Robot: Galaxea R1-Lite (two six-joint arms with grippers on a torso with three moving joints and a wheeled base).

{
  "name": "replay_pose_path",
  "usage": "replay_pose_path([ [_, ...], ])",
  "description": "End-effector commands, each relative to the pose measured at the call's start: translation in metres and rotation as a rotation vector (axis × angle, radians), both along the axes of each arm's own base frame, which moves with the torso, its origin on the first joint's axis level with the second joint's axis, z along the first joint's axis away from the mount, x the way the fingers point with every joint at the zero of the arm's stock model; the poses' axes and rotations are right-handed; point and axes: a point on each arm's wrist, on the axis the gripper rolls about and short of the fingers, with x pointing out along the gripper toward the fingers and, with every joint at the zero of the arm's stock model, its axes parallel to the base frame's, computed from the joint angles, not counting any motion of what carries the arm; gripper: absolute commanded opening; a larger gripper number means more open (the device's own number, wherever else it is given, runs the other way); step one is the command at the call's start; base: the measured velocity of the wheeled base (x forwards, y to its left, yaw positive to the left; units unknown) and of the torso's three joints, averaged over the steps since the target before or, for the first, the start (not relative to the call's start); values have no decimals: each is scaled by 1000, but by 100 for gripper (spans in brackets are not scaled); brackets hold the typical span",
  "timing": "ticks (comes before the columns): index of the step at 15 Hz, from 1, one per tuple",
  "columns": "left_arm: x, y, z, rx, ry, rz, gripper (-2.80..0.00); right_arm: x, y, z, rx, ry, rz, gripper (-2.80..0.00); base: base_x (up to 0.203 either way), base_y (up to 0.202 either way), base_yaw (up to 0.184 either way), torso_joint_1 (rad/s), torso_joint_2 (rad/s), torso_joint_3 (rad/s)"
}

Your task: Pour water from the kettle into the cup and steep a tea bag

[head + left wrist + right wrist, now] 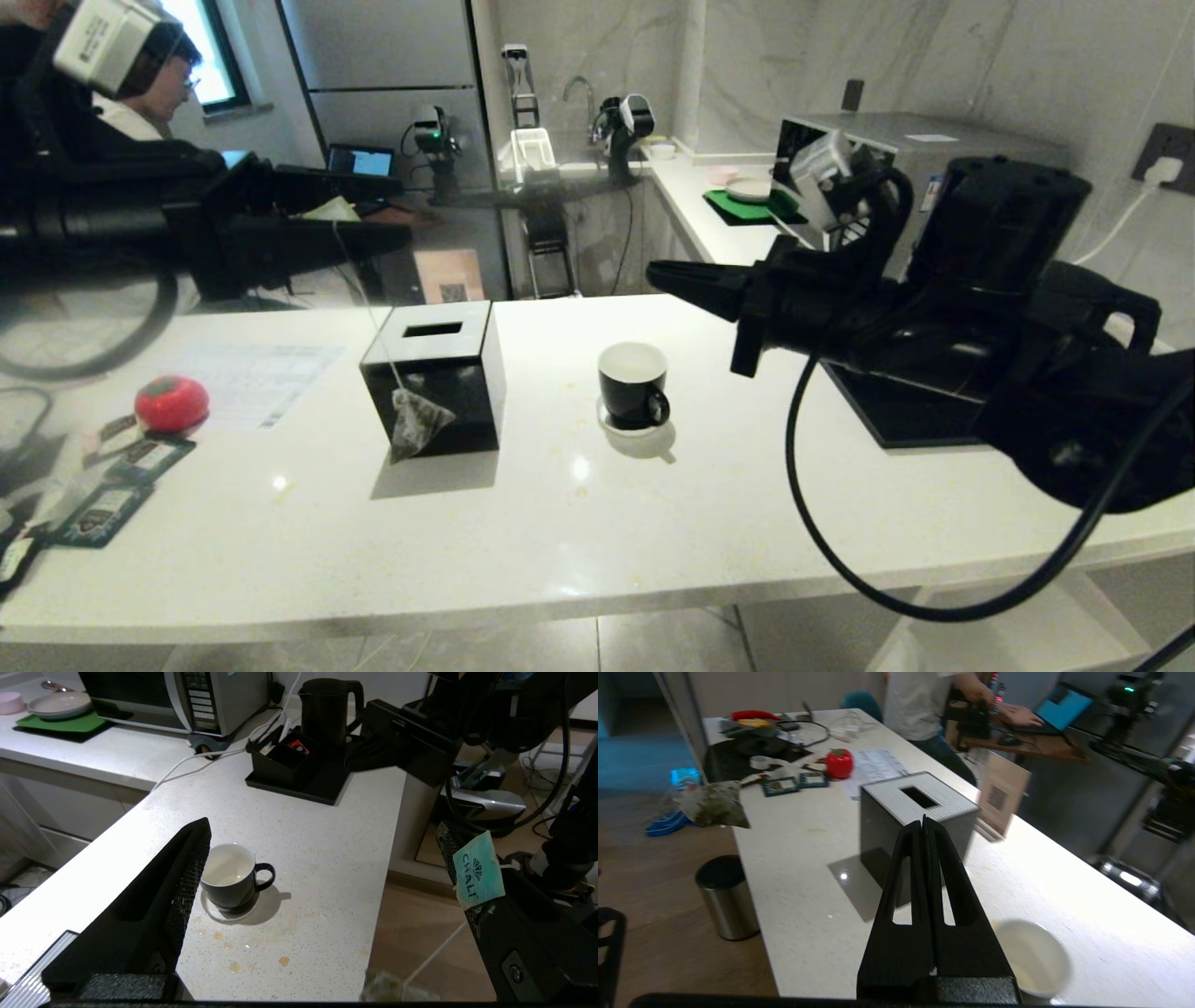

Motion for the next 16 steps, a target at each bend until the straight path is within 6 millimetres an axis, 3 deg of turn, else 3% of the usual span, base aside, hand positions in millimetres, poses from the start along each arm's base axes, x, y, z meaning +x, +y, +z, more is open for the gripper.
replay_pose_path([
  [1,2,-1,-2,0,4,-8,0,-2,25,-5,-3,3,64,-280,0,0,0,0,0,0],
  [7,2,-2,-2,1,3,-10,0,-18,66,-13,6,-9,167,-280,0,0,0,0,0,0],
  [16,7,-19,-4,3,-6,-19,0,-24,97,-18,25,-28,229,-280,0,0,0,0,0,0],
])
